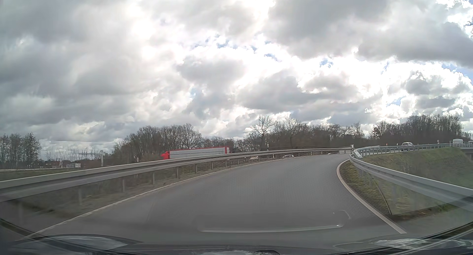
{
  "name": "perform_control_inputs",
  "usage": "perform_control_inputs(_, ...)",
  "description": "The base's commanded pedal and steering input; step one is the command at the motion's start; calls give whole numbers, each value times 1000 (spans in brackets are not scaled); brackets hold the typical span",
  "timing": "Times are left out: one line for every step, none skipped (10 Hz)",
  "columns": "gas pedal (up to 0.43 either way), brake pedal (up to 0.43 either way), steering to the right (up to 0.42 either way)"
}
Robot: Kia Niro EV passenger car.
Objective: Follow the waypoints while adhering to traffic rules and regulations
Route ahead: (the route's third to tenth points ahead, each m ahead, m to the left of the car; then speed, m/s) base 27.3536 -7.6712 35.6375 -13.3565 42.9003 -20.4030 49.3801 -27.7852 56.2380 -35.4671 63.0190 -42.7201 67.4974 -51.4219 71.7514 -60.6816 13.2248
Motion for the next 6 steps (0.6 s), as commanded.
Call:
perform_control_inputs(220,0,85)
perform_control_inputs(197,0,86)
perform_control_inputs(189,0,89)
perform_control_inputs(189,0,89)
perform_control_inputs(189,0,89)
perform_control_inputs(189,0,90)
